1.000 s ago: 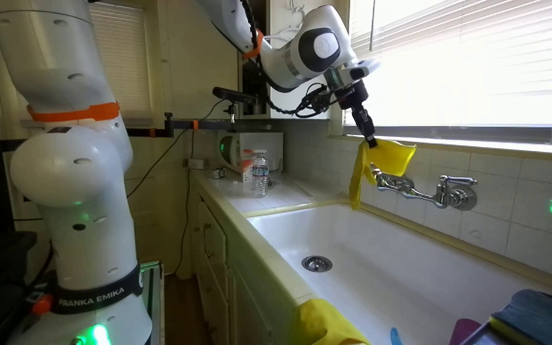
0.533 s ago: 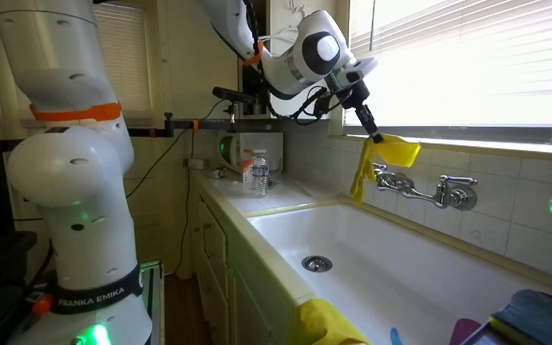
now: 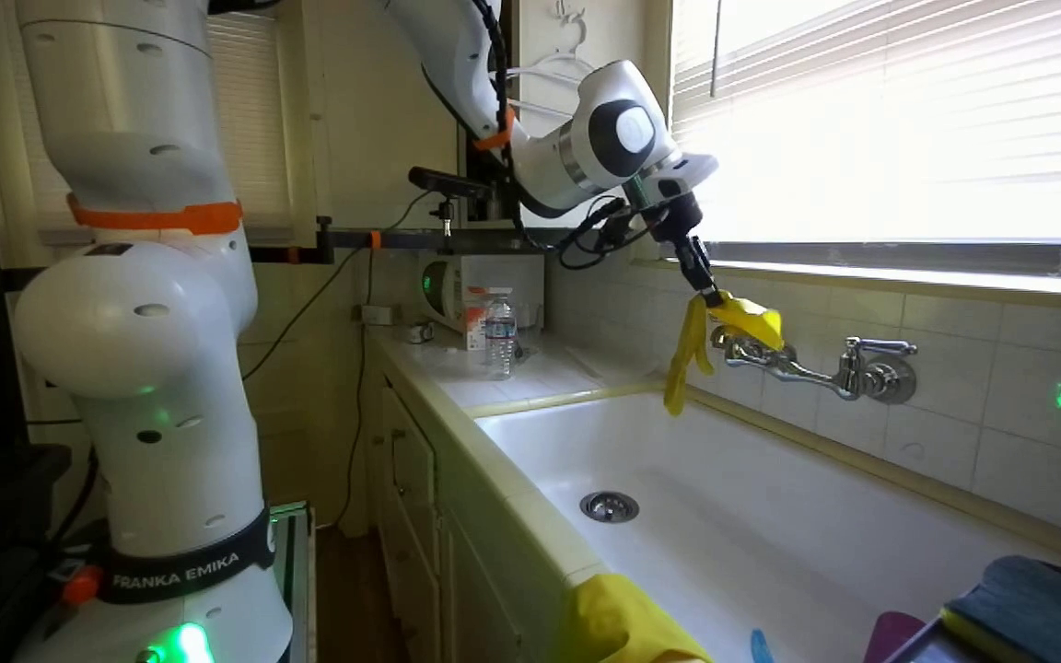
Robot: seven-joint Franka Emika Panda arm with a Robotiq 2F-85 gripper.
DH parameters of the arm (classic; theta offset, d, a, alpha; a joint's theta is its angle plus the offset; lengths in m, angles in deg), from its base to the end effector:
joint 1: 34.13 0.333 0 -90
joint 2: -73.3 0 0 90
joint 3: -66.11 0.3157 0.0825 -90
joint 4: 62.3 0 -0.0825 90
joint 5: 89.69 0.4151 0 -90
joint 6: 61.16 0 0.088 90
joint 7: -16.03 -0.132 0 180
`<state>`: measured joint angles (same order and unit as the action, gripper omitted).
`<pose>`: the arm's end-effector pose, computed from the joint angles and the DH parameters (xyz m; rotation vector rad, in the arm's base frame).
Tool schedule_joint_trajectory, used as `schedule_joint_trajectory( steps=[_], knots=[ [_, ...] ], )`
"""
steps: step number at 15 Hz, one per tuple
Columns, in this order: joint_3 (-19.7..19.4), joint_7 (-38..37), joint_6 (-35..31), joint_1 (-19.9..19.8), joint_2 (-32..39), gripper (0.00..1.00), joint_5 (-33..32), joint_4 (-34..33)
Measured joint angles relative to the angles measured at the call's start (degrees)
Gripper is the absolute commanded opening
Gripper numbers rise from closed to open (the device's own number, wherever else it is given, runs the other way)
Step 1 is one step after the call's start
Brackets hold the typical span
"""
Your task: Put a glove on the tap
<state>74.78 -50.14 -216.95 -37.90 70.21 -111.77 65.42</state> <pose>0.5933 0.0613 0.4152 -2.7064 1.0784 -0.8748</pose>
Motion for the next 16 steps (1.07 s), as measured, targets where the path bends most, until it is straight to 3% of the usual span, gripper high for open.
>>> schedule_joint_trajectory(
  steps=[7,16],
  knots=[
    [-0.4,-11.4,-0.2,-0.6,3.6,0.01,-7.5,-2.4],
    [-4.0,-26.8,-4.4,-1.2,8.2,0.01,-16.3,-7.3]
  ],
)
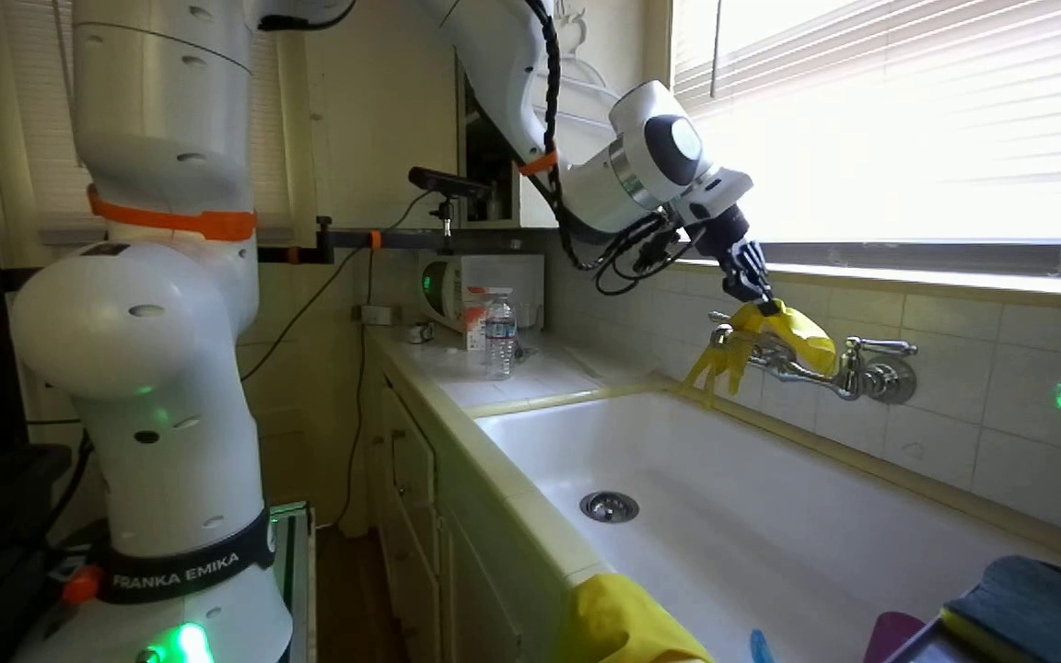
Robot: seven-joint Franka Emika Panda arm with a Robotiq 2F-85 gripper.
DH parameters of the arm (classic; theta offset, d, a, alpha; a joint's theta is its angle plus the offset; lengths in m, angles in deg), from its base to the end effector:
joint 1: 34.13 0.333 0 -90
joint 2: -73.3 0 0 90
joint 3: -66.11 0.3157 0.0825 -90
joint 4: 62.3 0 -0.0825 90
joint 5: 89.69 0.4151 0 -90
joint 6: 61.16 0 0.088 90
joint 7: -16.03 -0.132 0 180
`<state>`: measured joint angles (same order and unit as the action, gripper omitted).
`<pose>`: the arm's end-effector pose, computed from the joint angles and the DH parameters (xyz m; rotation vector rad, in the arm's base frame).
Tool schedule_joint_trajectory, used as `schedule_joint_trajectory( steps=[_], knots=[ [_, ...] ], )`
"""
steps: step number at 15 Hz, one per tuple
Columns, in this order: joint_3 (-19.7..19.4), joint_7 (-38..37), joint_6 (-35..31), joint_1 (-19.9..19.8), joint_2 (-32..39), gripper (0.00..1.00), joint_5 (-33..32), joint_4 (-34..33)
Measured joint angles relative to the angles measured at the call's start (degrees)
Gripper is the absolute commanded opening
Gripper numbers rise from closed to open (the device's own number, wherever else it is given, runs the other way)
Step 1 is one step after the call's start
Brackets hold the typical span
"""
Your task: Put a glove on the tap
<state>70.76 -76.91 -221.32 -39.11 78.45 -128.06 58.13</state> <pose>0.6388 0.0192 0.4005 -2.4367 1.4363 -1.0109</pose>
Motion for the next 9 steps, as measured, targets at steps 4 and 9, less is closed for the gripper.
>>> schedule_joint_trajectory(
  steps=[4,9],
  knots=[
    [-0.3,-1.4,0.0,0.0,1.5,0.01,-0.2,-0.2],
    [-0.8,-2.7,0.0,-0.1,3.5,0.01,0.2,-0.2]
  ],
)
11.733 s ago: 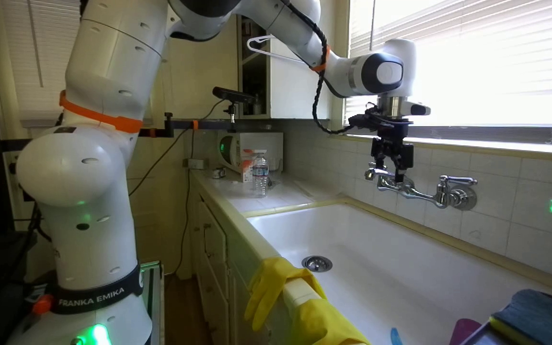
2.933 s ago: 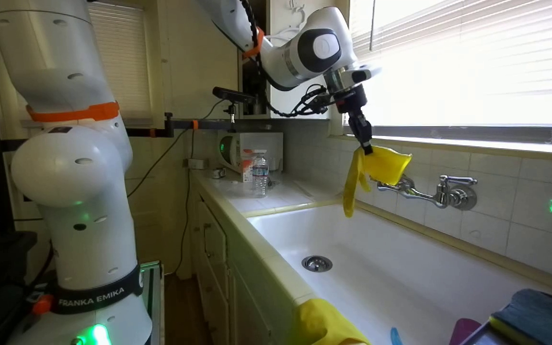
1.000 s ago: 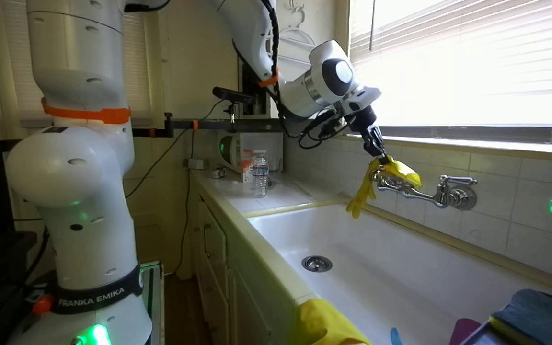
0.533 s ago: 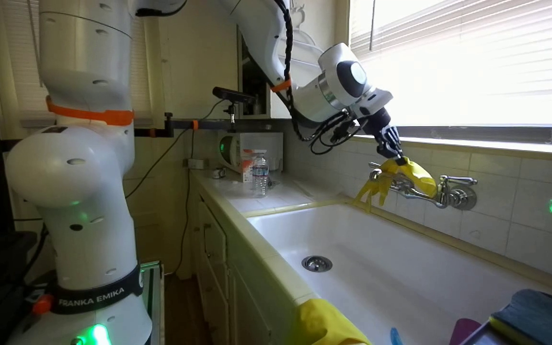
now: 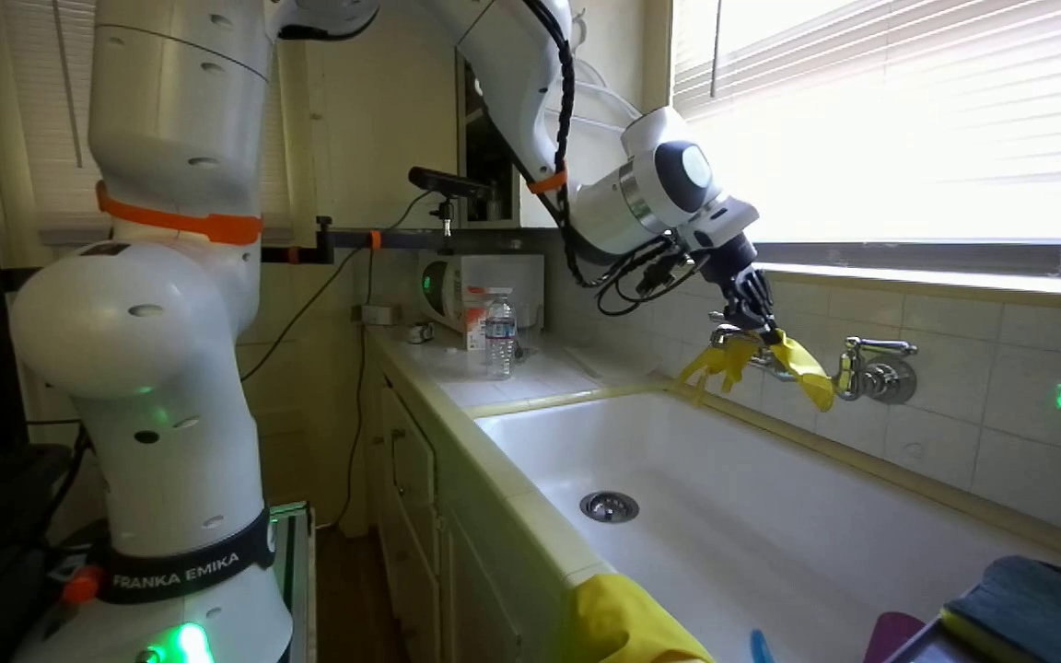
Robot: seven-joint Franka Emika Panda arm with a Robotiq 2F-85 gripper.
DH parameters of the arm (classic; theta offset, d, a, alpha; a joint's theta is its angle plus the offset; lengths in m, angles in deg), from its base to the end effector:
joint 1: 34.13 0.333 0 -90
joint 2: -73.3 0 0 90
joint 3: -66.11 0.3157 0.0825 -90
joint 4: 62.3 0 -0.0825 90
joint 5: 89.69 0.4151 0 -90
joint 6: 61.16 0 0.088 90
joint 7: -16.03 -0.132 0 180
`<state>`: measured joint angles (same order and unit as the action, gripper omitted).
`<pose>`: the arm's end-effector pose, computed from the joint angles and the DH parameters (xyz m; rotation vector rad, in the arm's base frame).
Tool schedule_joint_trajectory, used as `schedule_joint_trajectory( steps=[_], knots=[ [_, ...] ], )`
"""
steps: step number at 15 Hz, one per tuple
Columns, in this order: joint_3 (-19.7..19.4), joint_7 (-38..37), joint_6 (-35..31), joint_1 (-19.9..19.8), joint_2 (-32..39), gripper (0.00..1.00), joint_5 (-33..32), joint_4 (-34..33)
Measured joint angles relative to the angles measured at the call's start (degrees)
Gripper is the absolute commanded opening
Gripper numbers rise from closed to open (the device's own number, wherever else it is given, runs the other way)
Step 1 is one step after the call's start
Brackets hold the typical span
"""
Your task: Put a glove on the tap
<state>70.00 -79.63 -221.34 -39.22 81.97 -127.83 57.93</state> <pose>0.6430 0.0092 0.3632 -2.4253 1.5300 -0.9365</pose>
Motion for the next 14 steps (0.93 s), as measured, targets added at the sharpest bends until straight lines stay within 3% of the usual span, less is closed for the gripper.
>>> schedule_joint_trajectory(
  steps=[4,5,6,14],
  knots=[
    [-0.8,-2.1,0.0,-0.4,0.7,0.03,0.0,0.0],
    [-1.0,-2.4,0.0,-0.4,0.7,0.29,0.1,0.0],
    [-1.1,-2.5,0.0,-0.5,0.8,0.29,0.2,0.0],
    [-1.1,-3.1,0.0,-0.5,0.8,0.87,0.5,0.0]
  ],
)
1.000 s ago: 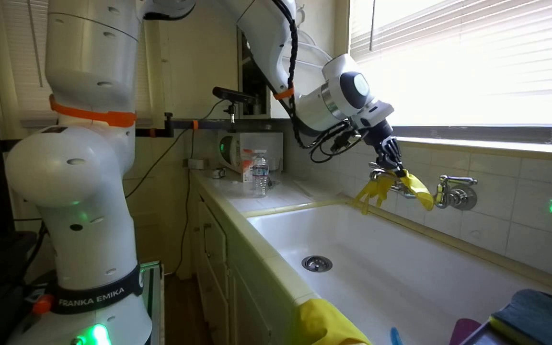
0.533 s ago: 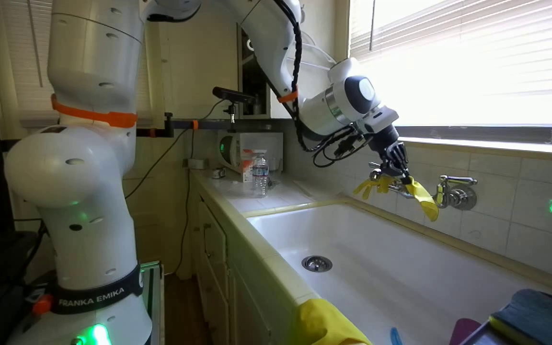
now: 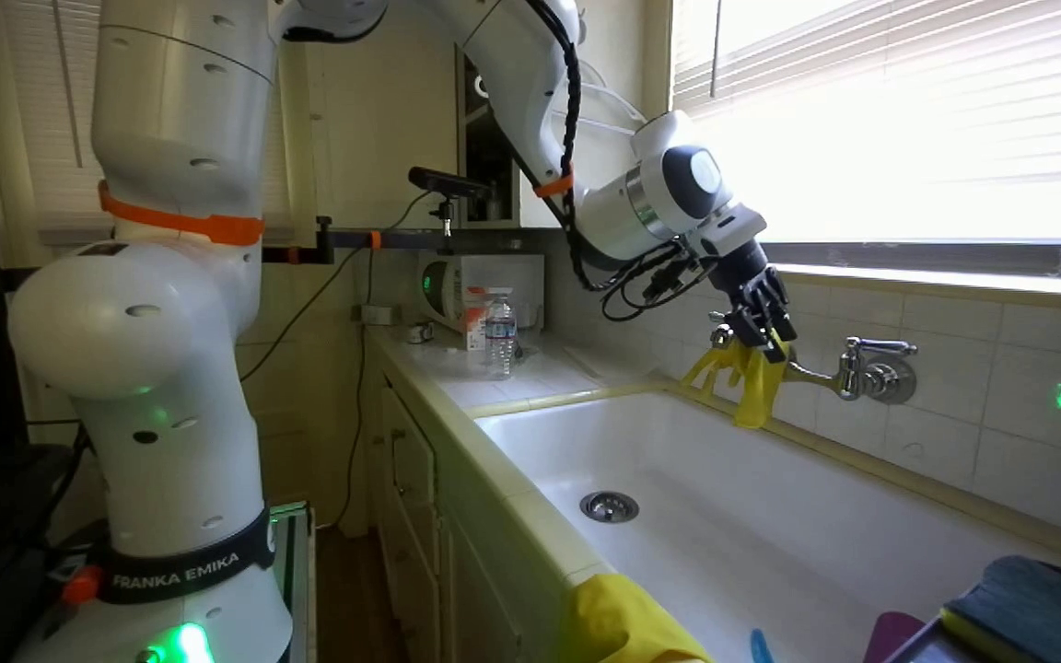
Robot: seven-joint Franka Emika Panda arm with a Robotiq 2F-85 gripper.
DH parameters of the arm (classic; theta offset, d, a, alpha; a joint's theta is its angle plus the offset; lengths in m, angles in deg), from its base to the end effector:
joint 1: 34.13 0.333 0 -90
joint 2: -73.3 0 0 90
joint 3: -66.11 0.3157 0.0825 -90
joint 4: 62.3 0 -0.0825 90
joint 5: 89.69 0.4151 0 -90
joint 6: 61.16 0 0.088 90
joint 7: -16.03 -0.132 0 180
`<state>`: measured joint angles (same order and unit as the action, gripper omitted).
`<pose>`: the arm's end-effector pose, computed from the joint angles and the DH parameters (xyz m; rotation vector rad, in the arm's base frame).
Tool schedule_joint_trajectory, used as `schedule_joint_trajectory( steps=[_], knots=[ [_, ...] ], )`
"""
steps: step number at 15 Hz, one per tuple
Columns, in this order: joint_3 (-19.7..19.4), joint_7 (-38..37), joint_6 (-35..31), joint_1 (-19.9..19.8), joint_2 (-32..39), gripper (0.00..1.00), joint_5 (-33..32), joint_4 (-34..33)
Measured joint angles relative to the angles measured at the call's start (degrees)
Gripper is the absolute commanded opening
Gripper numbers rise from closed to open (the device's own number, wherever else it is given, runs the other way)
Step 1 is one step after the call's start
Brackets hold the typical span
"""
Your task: Put a glove on the tap
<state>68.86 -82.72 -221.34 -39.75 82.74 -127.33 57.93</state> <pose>0.6435 -0.0096 0.3546 -2.3591 1.6379 -0.9138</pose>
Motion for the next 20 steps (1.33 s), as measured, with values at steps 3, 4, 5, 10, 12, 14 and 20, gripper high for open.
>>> schedule_joint_trajectory(
  steps=[3,4,5,10,12,14,20],
  knots=[
    [0.0,-0.1,0.0,0.0,-0.1,1.00,0.0,0.0],
    [0.0,-0.1,0.0,0.0,-0.2,1.00,0.0,0.0],
    [0.0,-0.1,0.0,0.0,-0.3,1.00,0.0,0.0],
    [0.1,3.8,0.0,-0.6,-2.4,1.00,1.8,1.0],
    [-0.1,9.5,0.0,-0.6,-3.9,1.00,5.7,2.3],
    [-0.6,18.0,0.4,0.0,-5.5,1.00,12.0,3.9],
    [-1.4,39.1,8.8,0.8,-12.3,1.00,23.9,7.4]
  ],
)
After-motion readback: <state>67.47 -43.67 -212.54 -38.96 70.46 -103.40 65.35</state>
